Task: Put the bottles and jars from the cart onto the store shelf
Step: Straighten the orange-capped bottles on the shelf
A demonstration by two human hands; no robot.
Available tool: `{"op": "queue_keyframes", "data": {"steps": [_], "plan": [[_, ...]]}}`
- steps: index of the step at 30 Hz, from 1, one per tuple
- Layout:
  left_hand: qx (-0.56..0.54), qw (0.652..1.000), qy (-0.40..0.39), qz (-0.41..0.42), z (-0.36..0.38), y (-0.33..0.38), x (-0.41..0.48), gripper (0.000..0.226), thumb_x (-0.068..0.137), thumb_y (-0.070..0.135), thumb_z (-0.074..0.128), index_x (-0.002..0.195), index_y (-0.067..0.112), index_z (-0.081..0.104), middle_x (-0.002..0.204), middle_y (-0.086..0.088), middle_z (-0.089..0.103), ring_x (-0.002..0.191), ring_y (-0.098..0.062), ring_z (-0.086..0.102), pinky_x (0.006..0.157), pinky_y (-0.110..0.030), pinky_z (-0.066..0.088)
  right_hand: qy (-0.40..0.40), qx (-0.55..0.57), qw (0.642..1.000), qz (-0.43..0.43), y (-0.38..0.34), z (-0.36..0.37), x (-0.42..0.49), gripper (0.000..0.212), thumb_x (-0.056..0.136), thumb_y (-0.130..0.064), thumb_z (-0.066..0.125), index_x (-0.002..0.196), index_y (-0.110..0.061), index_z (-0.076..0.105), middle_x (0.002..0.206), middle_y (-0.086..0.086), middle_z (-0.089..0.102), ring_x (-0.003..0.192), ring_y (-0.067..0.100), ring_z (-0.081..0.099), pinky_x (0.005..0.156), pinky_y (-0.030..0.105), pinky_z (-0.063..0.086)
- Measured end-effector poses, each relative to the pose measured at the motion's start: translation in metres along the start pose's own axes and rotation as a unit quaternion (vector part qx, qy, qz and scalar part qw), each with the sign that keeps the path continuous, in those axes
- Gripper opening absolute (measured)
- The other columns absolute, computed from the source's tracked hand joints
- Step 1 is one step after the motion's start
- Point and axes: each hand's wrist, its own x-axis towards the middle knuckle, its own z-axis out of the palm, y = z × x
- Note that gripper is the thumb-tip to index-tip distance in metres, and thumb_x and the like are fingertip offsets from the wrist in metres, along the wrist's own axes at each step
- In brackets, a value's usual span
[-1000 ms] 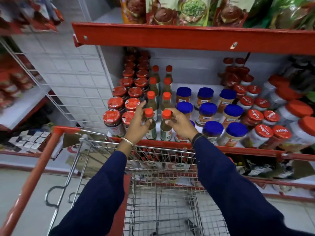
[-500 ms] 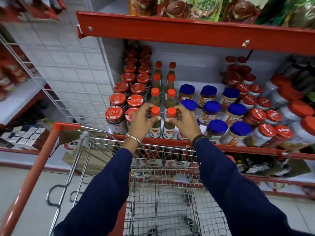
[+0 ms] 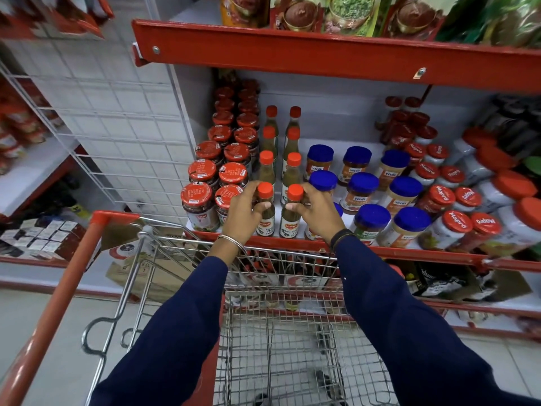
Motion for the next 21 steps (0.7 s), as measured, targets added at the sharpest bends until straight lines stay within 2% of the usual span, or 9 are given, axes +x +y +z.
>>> {"op": "queue_keyframes", "data": {"steps": [3,8,16,21], "plan": [[0.010,1.000,0.001,0.001,0.001,-0.001,0.000,0.042,0.082,0.007,0.065,0.121,0.013,0.051,0.105,-0.012,0.069,0.099,-0.024,0.065,0.092,-0.038,0.052,0.001,0.000,1.000,-0.003,0.000,0.000,0.000,0.029,0.080,-0.015,0.068,0.106,-0.010,0.056,0.101,0.012,0.066,0.096,0.025,0.063,0.086,0.045,0.054],[0.009,1.000,-0.010,-0.003,-0.001,-0.001,0.001,0.044,0.081,0.005,0.064,0.123,0.011,0.050,0.109,-0.015,0.068,0.103,-0.025,0.064,0.092,-0.029,0.048,-0.001,-0.007,1.000,-0.006,0.000,0.000,0.001,0.030,0.081,-0.014,0.068,0.108,-0.009,0.056,0.103,0.013,0.066,0.097,0.024,0.062,0.086,0.040,0.053],[-0.004,1.000,-0.006,-0.001,-0.004,-0.002,-0.001,0.041,0.082,0.004,0.064,0.120,0.009,0.048,0.111,-0.015,0.067,0.106,-0.026,0.062,0.095,-0.036,0.049,-0.006,0.011,1.000,-0.002,0.003,0.000,0.002,0.034,0.080,-0.014,0.069,0.111,-0.007,0.057,0.108,0.013,0.067,0.098,0.020,0.062,0.084,0.027,0.047],[-0.074,0.997,-0.004,-0.025,-0.002,-0.002,-0.012,0.053,0.084,0.012,0.064,0.131,0.014,0.038,0.126,-0.009,0.058,0.115,-0.014,0.055,0.103,-0.038,0.046,-0.015,0.058,0.998,0.022,0.004,-0.001,-0.008,0.042,0.080,-0.015,0.070,0.119,-0.009,0.055,0.115,0.010,0.066,0.103,0.013,0.058,0.096,0.032,0.049]]}}
